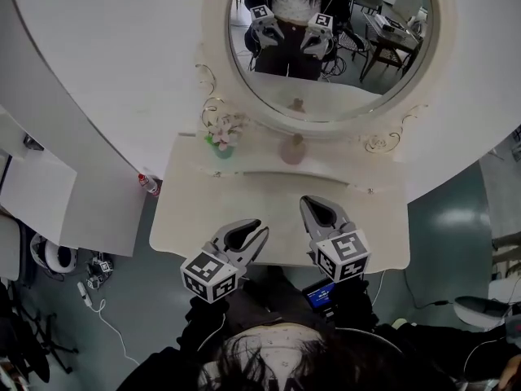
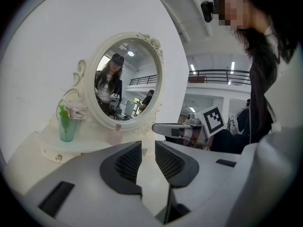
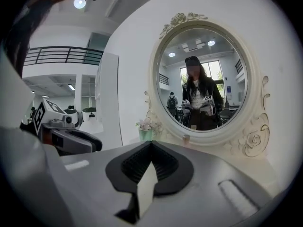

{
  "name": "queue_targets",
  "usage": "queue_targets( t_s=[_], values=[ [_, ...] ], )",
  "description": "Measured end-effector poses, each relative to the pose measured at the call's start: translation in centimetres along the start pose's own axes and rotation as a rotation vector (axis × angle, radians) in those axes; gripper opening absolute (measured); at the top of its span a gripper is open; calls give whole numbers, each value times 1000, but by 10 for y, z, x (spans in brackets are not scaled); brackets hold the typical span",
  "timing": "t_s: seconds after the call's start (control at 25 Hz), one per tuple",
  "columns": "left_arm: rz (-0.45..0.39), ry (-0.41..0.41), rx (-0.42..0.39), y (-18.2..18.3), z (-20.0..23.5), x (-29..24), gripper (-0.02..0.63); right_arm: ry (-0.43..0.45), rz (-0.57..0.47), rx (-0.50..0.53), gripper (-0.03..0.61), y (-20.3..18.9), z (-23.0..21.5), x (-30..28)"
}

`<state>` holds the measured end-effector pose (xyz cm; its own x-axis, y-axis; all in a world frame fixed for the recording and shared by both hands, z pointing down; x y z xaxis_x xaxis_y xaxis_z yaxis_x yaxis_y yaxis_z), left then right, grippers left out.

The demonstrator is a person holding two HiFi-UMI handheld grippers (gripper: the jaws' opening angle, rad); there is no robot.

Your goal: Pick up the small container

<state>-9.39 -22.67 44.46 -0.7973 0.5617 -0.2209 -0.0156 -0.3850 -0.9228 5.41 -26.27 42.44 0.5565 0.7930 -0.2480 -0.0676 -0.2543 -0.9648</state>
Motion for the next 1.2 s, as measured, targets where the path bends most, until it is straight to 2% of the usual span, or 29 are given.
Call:
queue_targets(
  t_s=[0.32, 0.52, 0.84, 1.2],
  values=[
    [19, 19, -6, 3, 2, -30, 81, 3, 2, 35, 11, 13, -61, -30],
    [29, 42, -7, 4, 6, -44, 81, 31, 19, 61, 54, 16, -89, -60],
    [40, 71, -8, 9, 16, -60, 81, 51, 97, 29, 159, -4, -126, -107],
    [62, 97, 2, 9, 29, -66, 81, 55, 178, 14, 184, -29, -144, -153]
  ],
)
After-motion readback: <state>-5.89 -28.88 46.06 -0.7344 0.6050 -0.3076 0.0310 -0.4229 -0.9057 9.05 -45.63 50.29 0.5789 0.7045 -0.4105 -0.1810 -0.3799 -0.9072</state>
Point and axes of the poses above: the fingertips, and each gripper's own axes: x backward along the fingers, z to its left, y out of its top, the point moved 4 cm from there along x, backward along the fingers, and after that the axes turned 5 degrees about y, right-handed, at the moved point
